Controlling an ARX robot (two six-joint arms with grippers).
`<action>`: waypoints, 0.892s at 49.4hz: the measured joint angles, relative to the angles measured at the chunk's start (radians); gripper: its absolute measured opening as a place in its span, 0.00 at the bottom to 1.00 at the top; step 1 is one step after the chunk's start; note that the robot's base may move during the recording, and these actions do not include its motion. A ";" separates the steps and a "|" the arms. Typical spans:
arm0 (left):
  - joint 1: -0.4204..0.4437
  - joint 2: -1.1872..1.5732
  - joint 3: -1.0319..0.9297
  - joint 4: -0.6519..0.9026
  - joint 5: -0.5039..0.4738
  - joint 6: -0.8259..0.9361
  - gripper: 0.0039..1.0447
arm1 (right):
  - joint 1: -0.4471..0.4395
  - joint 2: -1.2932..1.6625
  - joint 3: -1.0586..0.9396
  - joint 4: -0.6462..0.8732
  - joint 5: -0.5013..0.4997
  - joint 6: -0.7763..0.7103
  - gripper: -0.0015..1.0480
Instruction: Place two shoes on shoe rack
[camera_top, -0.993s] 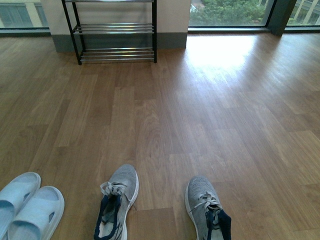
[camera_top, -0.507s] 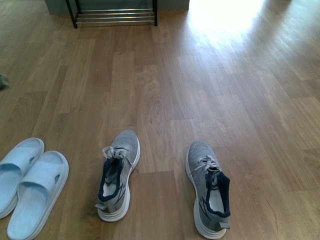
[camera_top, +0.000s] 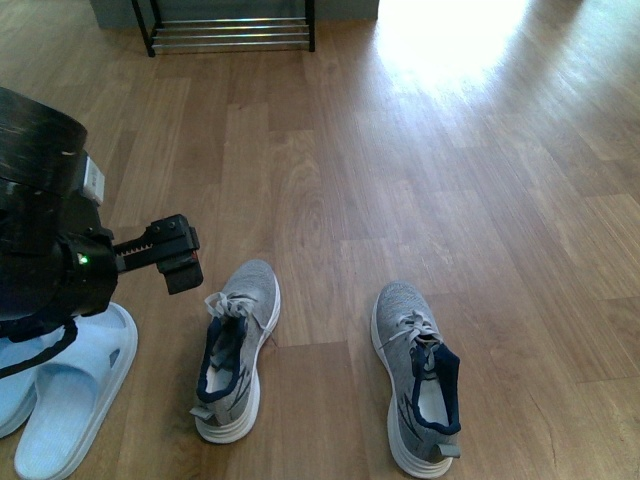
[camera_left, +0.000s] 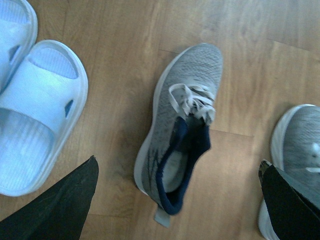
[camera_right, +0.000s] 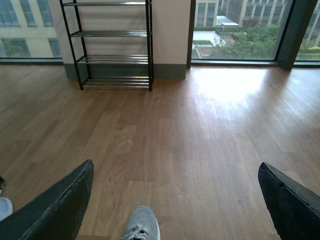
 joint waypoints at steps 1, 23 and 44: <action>0.002 0.022 0.018 -0.006 -0.003 0.001 0.91 | 0.000 0.000 0.000 0.000 0.000 0.000 0.91; -0.014 0.408 0.290 -0.115 0.051 0.050 0.91 | 0.000 0.000 0.000 0.000 0.000 0.000 0.91; -0.027 0.581 0.446 -0.149 0.086 0.096 0.91 | 0.000 0.000 0.000 0.000 0.000 0.000 0.91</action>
